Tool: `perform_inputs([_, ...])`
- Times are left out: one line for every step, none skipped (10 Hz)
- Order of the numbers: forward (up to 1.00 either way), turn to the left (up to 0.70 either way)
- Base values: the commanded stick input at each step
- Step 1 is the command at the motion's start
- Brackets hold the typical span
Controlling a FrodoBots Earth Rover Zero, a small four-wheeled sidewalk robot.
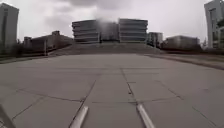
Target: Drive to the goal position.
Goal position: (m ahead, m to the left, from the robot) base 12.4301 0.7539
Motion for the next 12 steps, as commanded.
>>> perform_inputs([1.0, -0.23])
perform_inputs([1.0, -0.09])
perform_inputs([1.0, 0.0])
perform_inputs([1.0, 0.0])
perform_inputs([1.0, 0.0])
perform_inputs([1.0, 0.0])
perform_inputs([1.0, 0.0])
perform_inputs([1.0, 0.0])
perform_inputs([1.0, 0.0])
perform_inputs([1.0, 0.0])
perform_inputs([1.0, 0.0])
perform_inputs([1.0, 0.0])
